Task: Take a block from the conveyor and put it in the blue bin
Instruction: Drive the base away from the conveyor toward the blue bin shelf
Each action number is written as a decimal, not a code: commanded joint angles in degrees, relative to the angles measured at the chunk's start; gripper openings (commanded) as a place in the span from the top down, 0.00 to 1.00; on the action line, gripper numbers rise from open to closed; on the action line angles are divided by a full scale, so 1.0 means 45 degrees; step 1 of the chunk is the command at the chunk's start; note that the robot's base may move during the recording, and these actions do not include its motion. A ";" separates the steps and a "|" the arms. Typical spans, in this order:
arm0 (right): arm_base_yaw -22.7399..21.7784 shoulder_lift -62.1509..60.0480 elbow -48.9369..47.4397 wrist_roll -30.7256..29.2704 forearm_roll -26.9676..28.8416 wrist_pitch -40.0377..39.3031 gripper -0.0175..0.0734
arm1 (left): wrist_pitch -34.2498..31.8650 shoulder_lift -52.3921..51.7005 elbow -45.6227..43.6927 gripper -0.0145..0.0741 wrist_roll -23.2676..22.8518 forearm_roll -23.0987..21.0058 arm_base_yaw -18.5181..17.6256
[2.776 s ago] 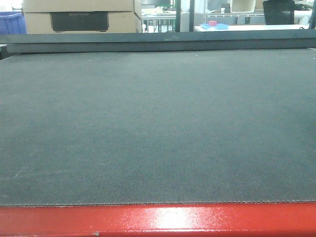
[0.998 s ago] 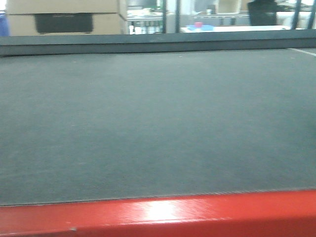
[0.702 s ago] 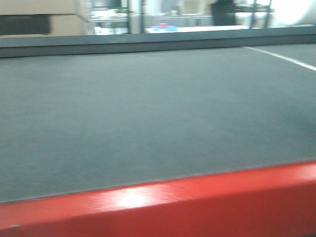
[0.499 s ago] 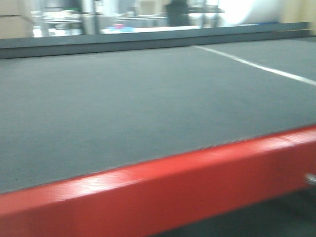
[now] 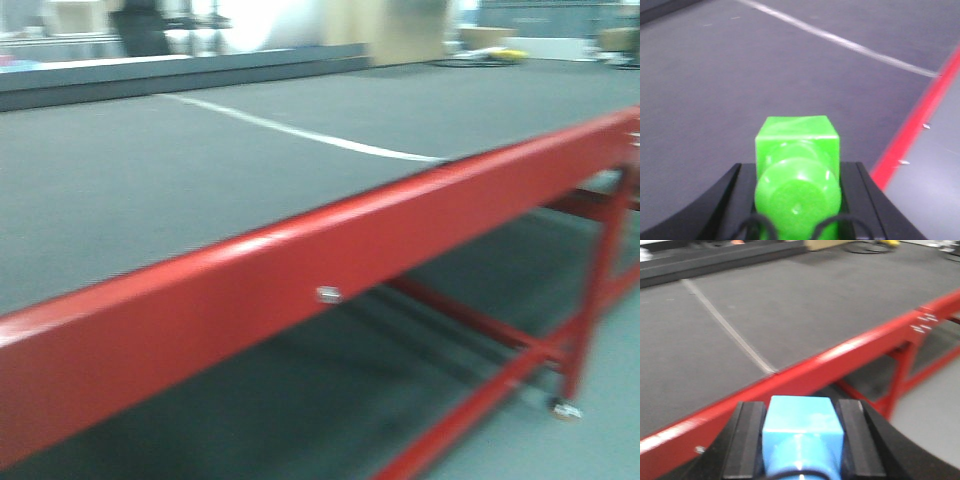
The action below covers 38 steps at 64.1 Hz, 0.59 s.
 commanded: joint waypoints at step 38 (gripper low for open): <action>0.0031 -0.0070 -0.0090 -0.0080 -0.0146 -0.0218 0.98 | -0.0251 -0.0076 0.0015 0.96 -0.0087 -0.0007 -0.0100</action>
